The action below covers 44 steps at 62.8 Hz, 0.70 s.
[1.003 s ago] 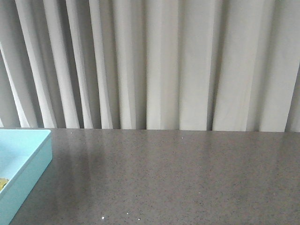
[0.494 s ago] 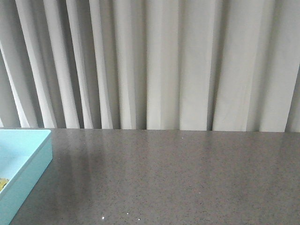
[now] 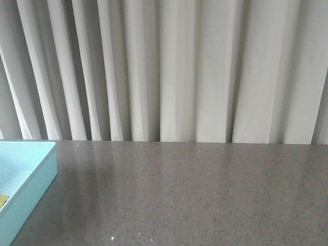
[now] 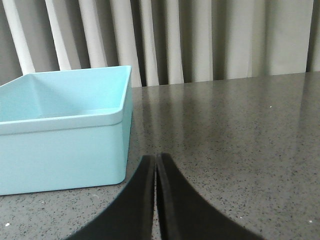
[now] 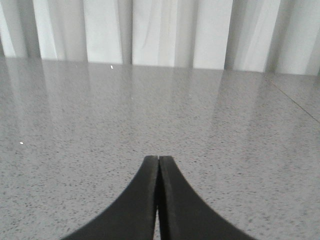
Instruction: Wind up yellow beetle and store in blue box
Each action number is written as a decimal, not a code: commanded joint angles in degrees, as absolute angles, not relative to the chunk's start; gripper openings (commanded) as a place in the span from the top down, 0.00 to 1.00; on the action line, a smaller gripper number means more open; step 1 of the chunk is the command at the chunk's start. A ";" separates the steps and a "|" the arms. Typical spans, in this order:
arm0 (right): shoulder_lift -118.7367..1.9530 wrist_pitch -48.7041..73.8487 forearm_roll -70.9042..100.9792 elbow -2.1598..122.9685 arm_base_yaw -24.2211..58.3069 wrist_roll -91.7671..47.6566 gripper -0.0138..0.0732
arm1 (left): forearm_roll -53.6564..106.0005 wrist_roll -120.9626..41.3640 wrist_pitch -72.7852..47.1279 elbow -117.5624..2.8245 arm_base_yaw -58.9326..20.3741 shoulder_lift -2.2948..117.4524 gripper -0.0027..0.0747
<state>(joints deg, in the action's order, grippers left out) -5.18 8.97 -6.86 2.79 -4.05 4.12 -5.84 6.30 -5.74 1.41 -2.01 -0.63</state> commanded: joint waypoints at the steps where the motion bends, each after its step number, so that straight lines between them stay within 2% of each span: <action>1: -1.85 2.04 -4.16 -0.12 -4.40 4.41 0.85 | -5.71 6.84 -1.18 0.84 -1.80 -1.46 0.97; 8: 1.41 4.18 -3.87 -1.71 -4.40 4.36 0.85 | -5.71 6.84 -1.18 0.84 -1.80 -1.46 0.97; 44: 1.12 4.01 -4.02 -1.71 -4.40 4.08 0.85 | -5.71 6.84 -1.18 0.84 -1.80 -1.46 0.97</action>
<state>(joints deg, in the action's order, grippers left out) 0.60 8.18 -3.87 -1.54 -4.05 4.24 -5.84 6.30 -5.74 1.41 -2.01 -0.63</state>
